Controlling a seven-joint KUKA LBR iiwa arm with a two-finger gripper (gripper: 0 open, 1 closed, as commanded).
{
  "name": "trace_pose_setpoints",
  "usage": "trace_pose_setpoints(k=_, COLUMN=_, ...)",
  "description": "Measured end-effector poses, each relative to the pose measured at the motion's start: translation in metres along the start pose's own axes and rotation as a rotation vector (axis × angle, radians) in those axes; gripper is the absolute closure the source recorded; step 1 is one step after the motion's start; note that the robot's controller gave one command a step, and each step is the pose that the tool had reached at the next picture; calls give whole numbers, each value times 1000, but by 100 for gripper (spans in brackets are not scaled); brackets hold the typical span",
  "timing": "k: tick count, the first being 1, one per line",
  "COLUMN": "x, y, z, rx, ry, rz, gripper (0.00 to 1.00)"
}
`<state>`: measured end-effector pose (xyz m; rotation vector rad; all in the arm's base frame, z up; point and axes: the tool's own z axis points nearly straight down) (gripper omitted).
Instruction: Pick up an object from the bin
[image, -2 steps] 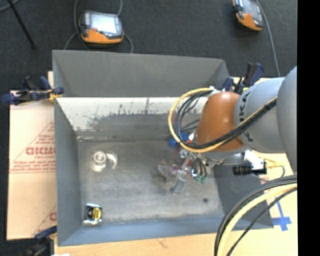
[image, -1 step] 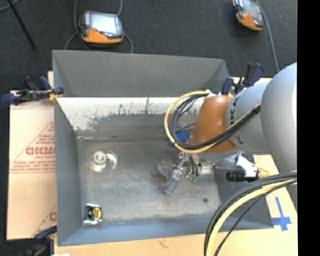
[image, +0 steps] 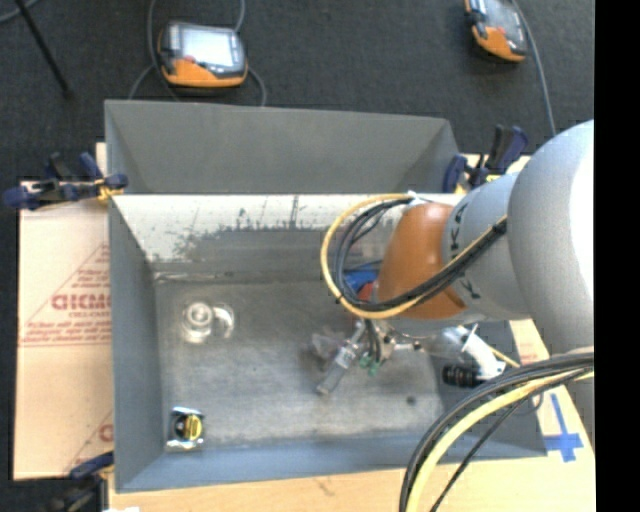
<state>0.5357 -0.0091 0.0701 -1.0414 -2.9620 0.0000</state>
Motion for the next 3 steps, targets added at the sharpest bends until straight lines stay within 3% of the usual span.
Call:
trace_pose_setpoints(k=1, x=-1, y=0, z=0, rx=0, ry=-1, rz=-2, gripper=100)
trace_pose_setpoints(k=2, x=-3, y=0, z=-32, rx=-4, ry=-7, rz=-6, gripper=100)
trace_pose_setpoints(k=3, x=-5, y=1, z=-124, rx=-7, ry=-11, rz=-11, gripper=100)
